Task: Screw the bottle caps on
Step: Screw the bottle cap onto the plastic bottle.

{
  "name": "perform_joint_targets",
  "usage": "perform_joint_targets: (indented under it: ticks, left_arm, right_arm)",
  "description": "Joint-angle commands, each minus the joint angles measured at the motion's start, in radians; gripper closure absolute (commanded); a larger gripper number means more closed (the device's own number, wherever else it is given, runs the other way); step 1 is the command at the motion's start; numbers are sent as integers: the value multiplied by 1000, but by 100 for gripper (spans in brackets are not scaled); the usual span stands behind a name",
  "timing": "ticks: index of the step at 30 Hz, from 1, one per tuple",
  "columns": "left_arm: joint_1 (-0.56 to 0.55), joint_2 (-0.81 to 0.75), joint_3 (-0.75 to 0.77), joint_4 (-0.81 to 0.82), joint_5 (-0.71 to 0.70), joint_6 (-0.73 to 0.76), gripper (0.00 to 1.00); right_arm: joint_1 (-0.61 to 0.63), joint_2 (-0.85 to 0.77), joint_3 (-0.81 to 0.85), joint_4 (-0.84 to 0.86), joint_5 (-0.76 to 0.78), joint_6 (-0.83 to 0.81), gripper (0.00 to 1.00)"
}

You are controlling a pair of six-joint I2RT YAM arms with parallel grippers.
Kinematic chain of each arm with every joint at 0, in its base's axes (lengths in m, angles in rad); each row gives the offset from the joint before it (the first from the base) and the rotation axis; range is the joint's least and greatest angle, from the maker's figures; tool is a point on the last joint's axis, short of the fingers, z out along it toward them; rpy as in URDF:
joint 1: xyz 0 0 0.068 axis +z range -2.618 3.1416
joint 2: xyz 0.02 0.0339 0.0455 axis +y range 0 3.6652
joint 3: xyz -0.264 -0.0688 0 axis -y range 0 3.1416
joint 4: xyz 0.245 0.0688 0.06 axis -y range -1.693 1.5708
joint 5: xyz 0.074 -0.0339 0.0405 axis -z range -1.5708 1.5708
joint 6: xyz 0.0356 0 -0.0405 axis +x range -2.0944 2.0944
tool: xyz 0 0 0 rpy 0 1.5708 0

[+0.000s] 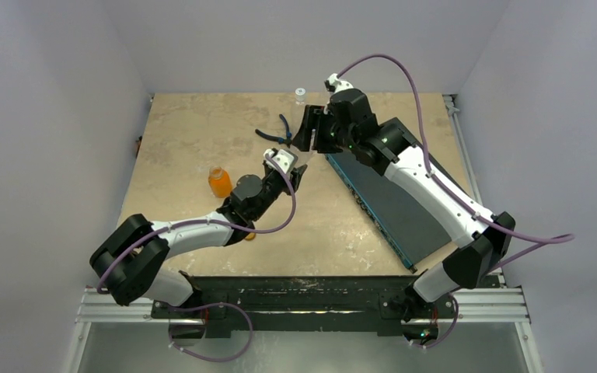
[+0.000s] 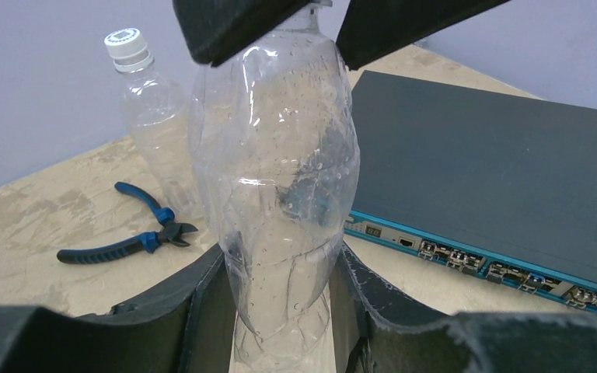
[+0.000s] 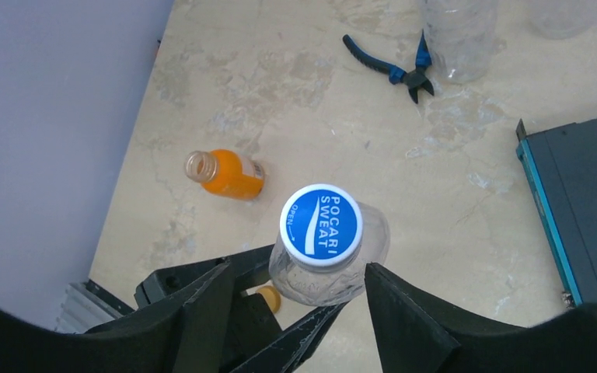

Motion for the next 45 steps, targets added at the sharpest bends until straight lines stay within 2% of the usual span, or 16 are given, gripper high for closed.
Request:
perform_joint_targets:
  ticks: [1,5,11,14,17,23,28,32,39,45]
  left_arm:
    - [-1,-10,-12,90,21,-47,100]
    - [-1,-20,-22,89,24,-63,100]
    - [-1,-37,-20,59,52,-72,100]
    - [11,-56,-10,16,133,-86,100]
    - [45,-91,0,-49,276,-122,100]
    - [157,-216,18,-201,560,-188,100]
    - [220,-298,36,-301,768,-224,100]
    - [256,-330,40,-310,899,-275,100]
    - [280,-349,44,-301,973,-311,100]
    - [289,-337,46,-268,1006,-342,100]
  right_arm:
    - [9,-43,36,-13,-17,-9,28]
    - [8,-76,12,-1,-3,-22,16]
    - [7,-169,-69,44,5,-81,7]
    - [0,-243,-124,109,-39,-166,4]
    - [-37,-306,-184,183,-142,-242,5]
    - [-176,-375,-280,337,-510,-310,11]
    - [-231,-379,-359,506,-742,-306,22]
    - [-243,-344,-387,664,-921,-257,25]
    - [-245,-295,-364,722,-1025,-240,24]
    - [-246,-274,-368,712,-1020,-242,27]
